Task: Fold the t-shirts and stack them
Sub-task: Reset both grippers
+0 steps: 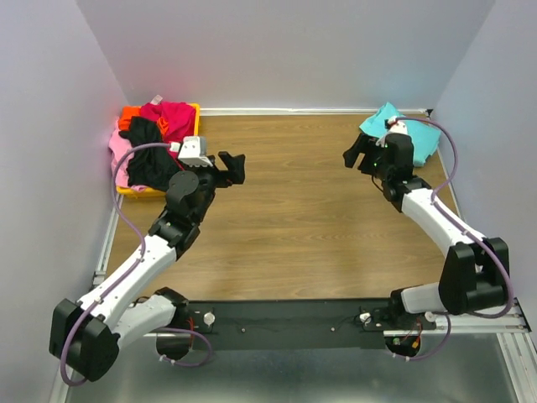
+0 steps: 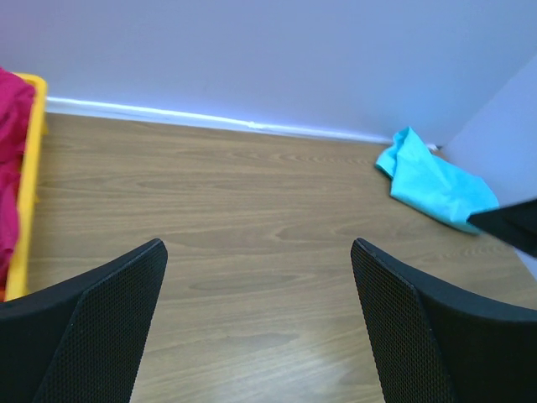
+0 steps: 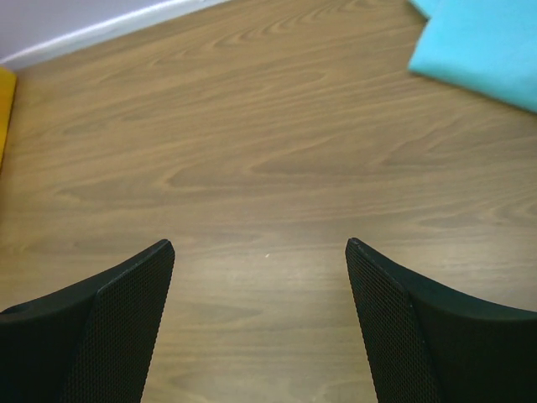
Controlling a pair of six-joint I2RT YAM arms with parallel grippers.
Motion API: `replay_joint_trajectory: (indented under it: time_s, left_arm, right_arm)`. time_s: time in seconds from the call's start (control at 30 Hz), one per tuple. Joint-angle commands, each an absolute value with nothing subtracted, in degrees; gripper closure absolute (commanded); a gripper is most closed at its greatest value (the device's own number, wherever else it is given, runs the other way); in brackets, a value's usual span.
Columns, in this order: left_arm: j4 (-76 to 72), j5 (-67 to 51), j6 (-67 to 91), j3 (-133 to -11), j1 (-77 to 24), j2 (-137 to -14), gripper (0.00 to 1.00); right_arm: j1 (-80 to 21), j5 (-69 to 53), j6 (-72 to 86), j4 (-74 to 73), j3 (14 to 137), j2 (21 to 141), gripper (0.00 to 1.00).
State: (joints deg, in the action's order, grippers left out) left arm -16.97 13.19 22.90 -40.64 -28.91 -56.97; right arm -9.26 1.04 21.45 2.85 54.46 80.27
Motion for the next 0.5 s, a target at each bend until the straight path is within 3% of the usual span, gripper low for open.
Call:
replay_joint_trajectory:
  time_s: [0.0,0.47]
  left_arm:
    - [-16.2,20.5,20.2,-38.2,-29.0,-52.2,0.02]
    - [-13.8,28.3,18.1,-35.9,-29.0,-44.8,0.02]
  right_arm:
    - [-11.6,-6.1,20.1,7.4,49.7,76.4,0.11]
    - [-11.9,-7.6,20.4,11.6,44.7,67.6,0.11]
